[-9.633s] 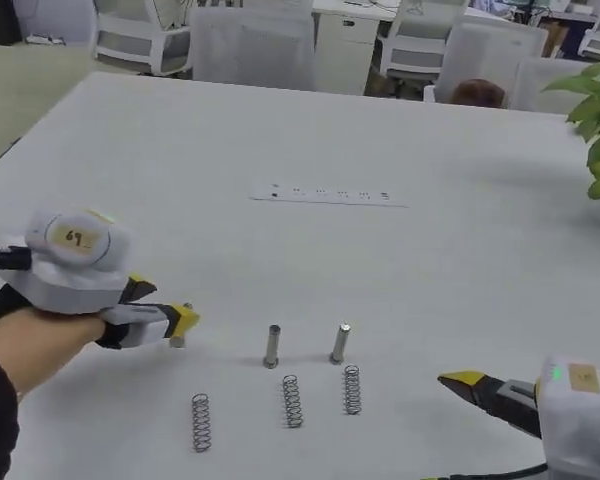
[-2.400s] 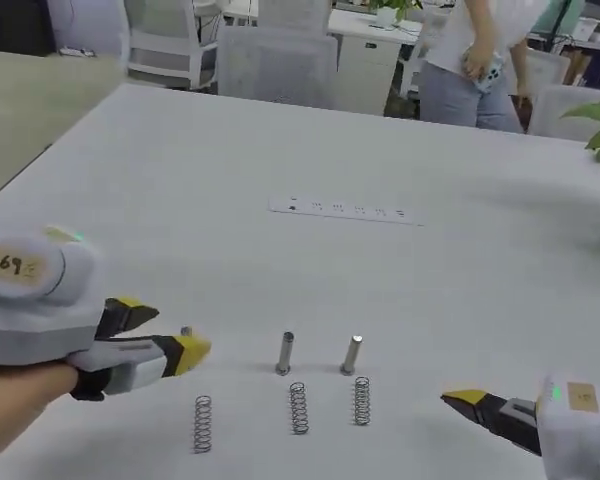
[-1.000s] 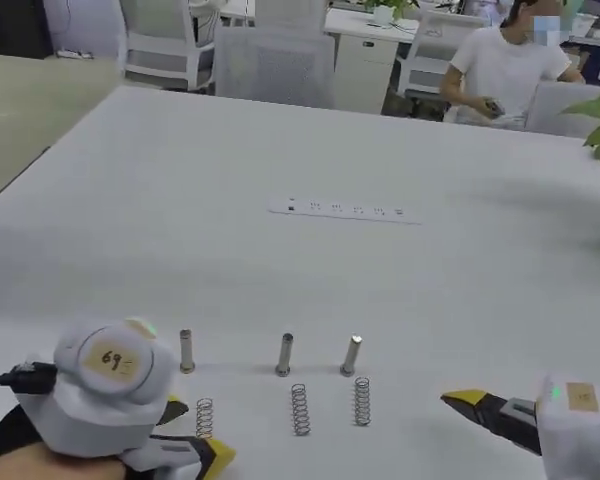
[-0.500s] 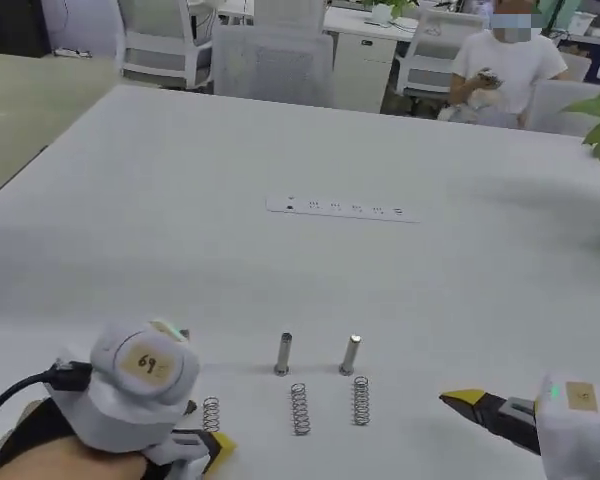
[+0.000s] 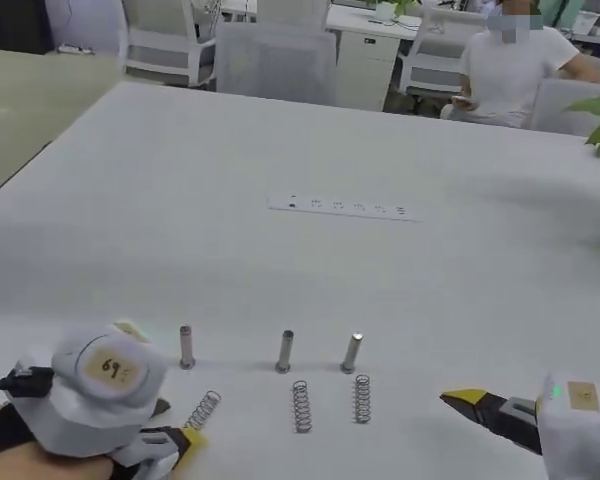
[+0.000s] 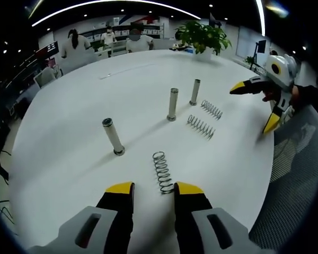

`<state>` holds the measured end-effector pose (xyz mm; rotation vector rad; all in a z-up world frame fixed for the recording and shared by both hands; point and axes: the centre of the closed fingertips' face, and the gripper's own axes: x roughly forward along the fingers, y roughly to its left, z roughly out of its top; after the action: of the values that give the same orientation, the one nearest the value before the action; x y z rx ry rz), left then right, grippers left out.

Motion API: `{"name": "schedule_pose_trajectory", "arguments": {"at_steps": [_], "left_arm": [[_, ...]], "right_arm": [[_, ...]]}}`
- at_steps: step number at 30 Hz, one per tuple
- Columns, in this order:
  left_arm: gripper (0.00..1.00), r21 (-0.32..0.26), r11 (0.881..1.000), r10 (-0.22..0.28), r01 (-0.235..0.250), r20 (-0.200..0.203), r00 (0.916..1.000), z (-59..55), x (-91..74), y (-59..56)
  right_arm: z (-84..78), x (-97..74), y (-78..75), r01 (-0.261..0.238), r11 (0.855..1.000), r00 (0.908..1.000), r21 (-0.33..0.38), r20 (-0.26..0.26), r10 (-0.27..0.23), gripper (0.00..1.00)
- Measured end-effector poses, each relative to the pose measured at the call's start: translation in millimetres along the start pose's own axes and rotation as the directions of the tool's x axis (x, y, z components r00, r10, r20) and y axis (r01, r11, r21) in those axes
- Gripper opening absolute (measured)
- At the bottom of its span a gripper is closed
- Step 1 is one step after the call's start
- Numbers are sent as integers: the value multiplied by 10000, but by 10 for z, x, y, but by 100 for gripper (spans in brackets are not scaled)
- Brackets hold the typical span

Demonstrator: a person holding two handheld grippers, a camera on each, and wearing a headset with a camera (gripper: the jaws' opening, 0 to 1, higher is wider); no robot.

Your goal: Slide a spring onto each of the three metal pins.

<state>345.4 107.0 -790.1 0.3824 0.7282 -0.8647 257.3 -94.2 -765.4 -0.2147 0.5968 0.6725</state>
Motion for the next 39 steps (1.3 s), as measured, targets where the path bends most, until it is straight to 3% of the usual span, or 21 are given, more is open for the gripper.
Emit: {"name": "schedule_pose_trajectory", "arguments": {"at_steps": [7,20,30,39], "left_arm": [[18,244,9996,152,-153,49,9999,-14,-7,14],[4,460,9988,-202,190,272,9994,-3,14,-42],[3,619,9977,-299,277,340,9990,-4,0,-48],[2,670,9949,-788,753,518,9955,33,-83,-120]], "right_arm": [[-4,6,1,-34,10000,10000,-38,-42,34,82],[1,1,0,-17,10000,10000,-34,-30,17,81],[20,-2,2,-6,10000,10000,-62,14,6,82],[110,-40,-26,108,9998,9997,-165,238,-105,81]]}}
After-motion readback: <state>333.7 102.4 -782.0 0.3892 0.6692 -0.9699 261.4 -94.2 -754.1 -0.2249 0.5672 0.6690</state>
